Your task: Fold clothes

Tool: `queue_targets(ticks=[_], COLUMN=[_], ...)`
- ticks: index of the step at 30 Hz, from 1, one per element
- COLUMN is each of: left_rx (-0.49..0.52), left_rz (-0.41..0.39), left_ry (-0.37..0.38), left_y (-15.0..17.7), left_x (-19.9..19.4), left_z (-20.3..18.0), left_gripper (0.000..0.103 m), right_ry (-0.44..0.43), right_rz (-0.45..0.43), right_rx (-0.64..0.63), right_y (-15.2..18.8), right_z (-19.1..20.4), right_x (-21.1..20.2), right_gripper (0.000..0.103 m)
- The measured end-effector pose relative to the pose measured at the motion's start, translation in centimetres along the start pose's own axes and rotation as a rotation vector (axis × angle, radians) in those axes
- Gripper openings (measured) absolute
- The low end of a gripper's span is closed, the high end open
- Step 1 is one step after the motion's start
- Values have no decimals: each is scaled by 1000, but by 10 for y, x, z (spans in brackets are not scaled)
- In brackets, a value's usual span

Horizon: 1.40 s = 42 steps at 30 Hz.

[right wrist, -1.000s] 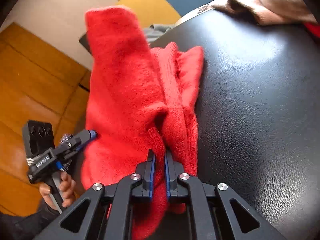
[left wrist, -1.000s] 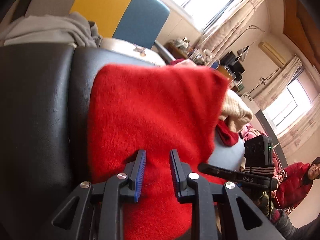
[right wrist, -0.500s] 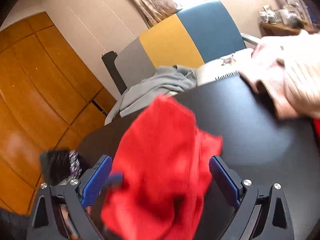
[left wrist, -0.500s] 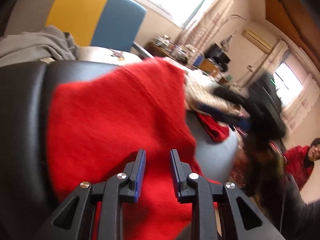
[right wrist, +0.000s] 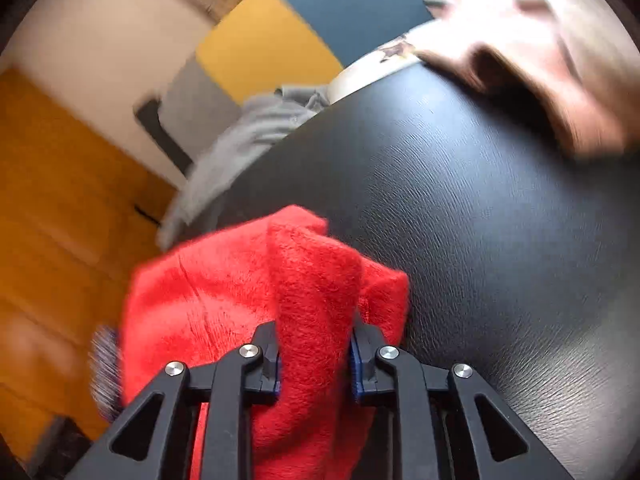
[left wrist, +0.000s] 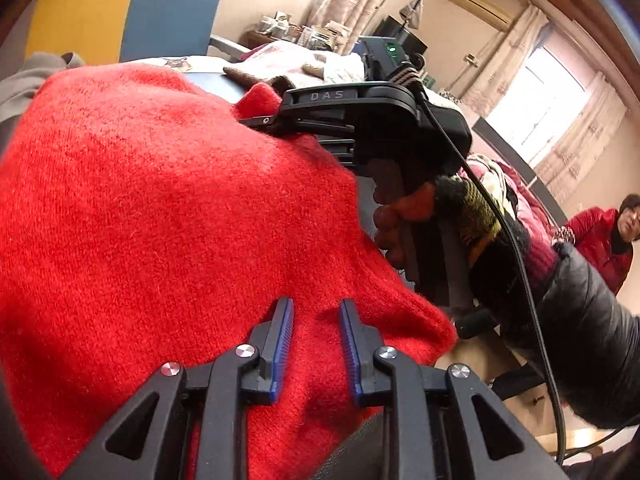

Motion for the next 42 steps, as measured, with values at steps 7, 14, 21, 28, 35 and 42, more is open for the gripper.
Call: queue_targets(ticks=[7, 14, 21, 28, 35, 42], left_rx=[-60, -77, -61, -103, -186, -326], left_rz=[-97, -219, -209, -42, -122, -252], left_ry=[-1, -170, -258, -272, -226, 11], left_y=[-11, -37, -84, -82, -74, -39], left_x=[-47, -100, -93, -43, -63, -126], left_z=[8, 58, 89, 116, 116, 147], left_gripper=[24, 25, 25, 26, 26, 44], right_ry=[50, 173, 165, 283, 289, 45], right_rz=[-20, -93, -87, 150, 142, 69], right_rx=[-55, -274, -556, -626, -604, -427], right_y=[-5, 4, 59, 122, 130, 101], right_z=[12, 50, 117, 98, 85, 94], right_x=[-14, -58, -78, -30, -22, -70], right_gripper=[51, 64, 64, 61, 61, 89])
Point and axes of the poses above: each gripper's, at about its wrist camera, not at the fingertips, and x roughly the way its jaws point, z to its left, y to its underside, the point moved 7 cm from there along x, roughly the way its jaws point, and after that the axes turned 8 degrees about z, right-handed, at the moved point
